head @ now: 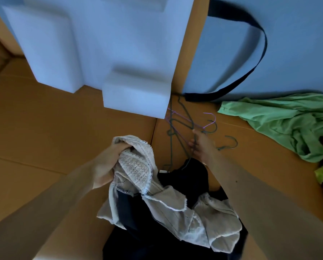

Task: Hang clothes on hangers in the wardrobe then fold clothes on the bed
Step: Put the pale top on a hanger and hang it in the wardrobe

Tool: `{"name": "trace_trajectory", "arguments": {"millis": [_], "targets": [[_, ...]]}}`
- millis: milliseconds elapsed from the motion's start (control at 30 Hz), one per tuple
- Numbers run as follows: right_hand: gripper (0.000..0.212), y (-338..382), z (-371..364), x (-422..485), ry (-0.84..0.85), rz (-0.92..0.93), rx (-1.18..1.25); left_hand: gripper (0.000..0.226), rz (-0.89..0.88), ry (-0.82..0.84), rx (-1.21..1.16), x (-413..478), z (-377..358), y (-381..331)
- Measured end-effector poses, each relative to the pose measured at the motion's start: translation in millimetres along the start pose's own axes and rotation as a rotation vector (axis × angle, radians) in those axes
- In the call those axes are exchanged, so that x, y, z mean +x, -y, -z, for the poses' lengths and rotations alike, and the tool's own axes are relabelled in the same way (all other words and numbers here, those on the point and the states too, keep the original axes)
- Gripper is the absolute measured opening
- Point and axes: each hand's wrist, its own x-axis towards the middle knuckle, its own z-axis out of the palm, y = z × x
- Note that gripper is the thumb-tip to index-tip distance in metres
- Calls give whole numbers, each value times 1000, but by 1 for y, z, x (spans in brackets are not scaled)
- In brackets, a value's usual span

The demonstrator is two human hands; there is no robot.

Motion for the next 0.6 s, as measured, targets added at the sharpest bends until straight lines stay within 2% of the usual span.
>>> {"name": "trace_trajectory", "arguments": {"millis": [67,133,233,367,467,600], "targets": [[47,5,-3,4,-11,-20,61,44,-20,-11,9,-1,-4,-9],[48,14,-5,-1,-100,-32,109,41,-36,8,43,-5,-7,-16],[50,32,0,-22,-211,-3,96,36,11,106,36,-25,-17,-29],[60,46,17,-60,-346,292,19,42,-37,174,61,-49,-28,-50],[65,56,34,-101,-372,527,-85,49,-118,211,101,-74,-39,-69],[64,77,65,-166,-378,765,-114,42,-209,284,124,-133,-57,-106]]}}
